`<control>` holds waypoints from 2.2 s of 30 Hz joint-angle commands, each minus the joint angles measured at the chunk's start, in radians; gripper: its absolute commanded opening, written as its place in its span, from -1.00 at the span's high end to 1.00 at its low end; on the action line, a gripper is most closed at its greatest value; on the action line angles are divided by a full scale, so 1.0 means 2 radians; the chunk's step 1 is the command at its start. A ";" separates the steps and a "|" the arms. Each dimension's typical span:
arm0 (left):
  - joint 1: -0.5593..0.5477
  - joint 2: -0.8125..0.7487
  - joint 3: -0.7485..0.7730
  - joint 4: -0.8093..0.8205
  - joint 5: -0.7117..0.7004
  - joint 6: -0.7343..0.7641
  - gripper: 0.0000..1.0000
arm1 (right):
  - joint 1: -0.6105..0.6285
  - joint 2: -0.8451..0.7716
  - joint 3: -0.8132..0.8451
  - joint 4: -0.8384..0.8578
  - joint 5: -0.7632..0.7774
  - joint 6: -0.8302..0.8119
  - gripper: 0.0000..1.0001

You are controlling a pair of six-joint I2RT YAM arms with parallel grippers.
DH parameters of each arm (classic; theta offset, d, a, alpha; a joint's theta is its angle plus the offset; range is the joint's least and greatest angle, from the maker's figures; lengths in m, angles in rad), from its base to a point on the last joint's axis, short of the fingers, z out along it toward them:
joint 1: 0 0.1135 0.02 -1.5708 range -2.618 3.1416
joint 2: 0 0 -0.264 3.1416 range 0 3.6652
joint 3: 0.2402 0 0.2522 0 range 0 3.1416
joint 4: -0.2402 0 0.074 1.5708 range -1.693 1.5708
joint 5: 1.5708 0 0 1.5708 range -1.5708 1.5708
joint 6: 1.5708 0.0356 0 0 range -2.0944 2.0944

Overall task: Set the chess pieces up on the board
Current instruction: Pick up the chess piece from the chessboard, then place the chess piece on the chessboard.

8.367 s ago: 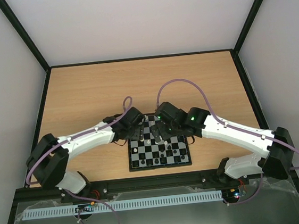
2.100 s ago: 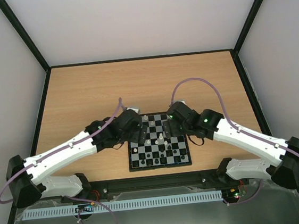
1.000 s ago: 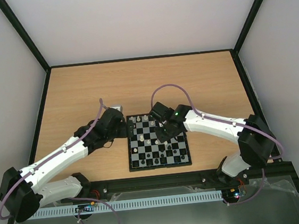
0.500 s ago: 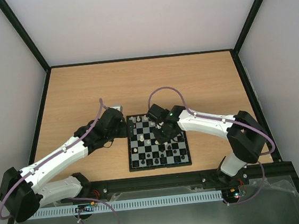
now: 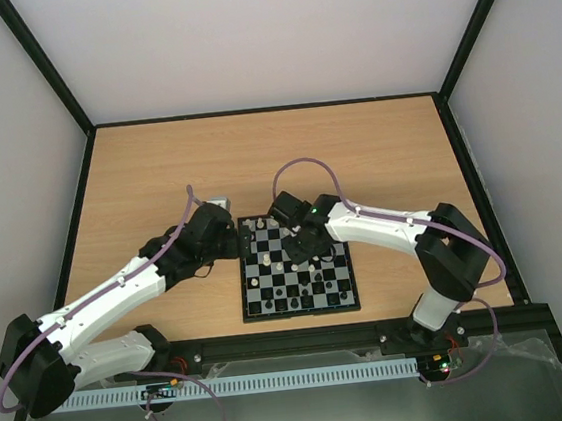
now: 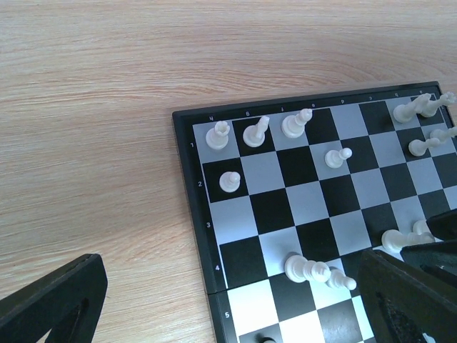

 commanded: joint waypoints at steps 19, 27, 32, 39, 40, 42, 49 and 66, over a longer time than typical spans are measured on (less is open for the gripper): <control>0.003 0.006 -0.008 0.018 0.003 0.005 -0.98 | -0.012 0.021 0.012 -0.018 0.009 -0.016 0.71; 0.003 0.000 -0.012 0.022 0.009 0.007 -0.98 | -0.020 0.022 0.040 -0.040 0.028 -0.020 0.85; 0.003 -0.006 -0.014 0.026 0.016 0.008 -0.98 | -0.048 0.034 0.097 -0.063 0.048 -0.030 0.85; 0.003 -0.015 -0.014 0.036 0.039 0.009 -0.98 | -0.067 0.105 0.189 -0.089 0.073 -0.036 0.86; 0.004 -0.016 -0.014 0.037 0.041 0.009 -0.98 | -0.068 0.115 0.200 -0.092 0.076 -0.036 0.86; 0.003 -0.021 -0.015 0.038 0.045 0.009 -0.98 | -0.070 0.130 0.218 -0.099 0.078 -0.037 0.86; 0.004 -0.029 -0.021 0.042 0.052 0.009 -0.98 | -0.072 0.160 0.234 -0.104 0.079 -0.037 0.86; 0.003 -0.032 -0.025 0.046 0.048 0.009 -0.98 | -0.083 0.181 0.213 -0.083 0.063 -0.042 0.85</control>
